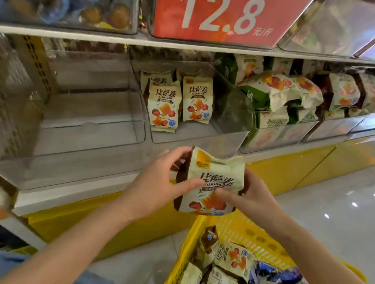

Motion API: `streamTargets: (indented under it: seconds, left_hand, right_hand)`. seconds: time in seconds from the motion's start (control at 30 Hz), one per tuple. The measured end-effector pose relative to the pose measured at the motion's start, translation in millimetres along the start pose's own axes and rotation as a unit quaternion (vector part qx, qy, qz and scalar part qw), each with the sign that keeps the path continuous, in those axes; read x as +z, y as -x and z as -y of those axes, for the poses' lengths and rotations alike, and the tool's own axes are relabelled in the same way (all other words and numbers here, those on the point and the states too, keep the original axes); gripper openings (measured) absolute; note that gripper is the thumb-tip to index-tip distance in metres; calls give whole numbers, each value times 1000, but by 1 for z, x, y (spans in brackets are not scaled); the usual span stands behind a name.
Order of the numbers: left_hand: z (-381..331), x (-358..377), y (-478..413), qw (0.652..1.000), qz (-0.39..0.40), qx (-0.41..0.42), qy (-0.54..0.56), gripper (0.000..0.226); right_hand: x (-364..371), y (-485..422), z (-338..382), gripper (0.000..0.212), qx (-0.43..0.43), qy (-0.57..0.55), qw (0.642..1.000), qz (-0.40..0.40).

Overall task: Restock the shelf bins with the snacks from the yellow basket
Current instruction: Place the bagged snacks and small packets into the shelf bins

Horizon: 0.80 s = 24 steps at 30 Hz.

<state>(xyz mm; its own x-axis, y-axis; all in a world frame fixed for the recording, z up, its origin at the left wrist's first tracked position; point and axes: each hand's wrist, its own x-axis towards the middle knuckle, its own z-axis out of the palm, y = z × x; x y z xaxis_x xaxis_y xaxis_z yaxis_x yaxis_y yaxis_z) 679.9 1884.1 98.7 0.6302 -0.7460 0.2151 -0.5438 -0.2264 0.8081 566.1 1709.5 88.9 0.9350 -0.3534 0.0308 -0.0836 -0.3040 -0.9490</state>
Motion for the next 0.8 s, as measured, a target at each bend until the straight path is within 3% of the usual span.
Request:
streamTargets:
  seconds: [0.13, 0.2, 0.27, 0.33, 0.47, 0.57, 0.63, 0.8]
  left_hand:
    - [6, -36, -17, 975, -124, 55, -174, 62]
    - [21, -50, -19, 947, -176, 7, -268, 53]
    - [35, -60, -14, 928, -158, -79, -328, 42]
    - [44, -61, -11, 904, -137, -58, -401, 48]
    - [48, -62, -7, 895, -136, 6, -424, 44]
    - [50, -62, -6, 891, -167, 36, -420, 27]
    - [52, -61, -6, 893, -181, 40, -409, 28]
    - [53, -61, -7, 900, -179, 33, -396, 35]
  right_hand:
    - [-12, -32, 34, 55, -70, -60, 990, -109]
    - [-15, -53, 45, 59, -91, -67, 976, -186]
    - [-12, -76, 50, 58, -83, -34, 968, -235]
    - [-3, -100, 53, 62, -60, -1, 966, -250]
    - [22, -149, 60, 70, -41, 46, 977, -204]
    - [44, -183, 56, 63, -3, 88, 991, -100]
    - [53, -201, 47, 56, 16, 149, 988, -31]
    - [56, -223, 32, 33, 73, 151, 985, 33]
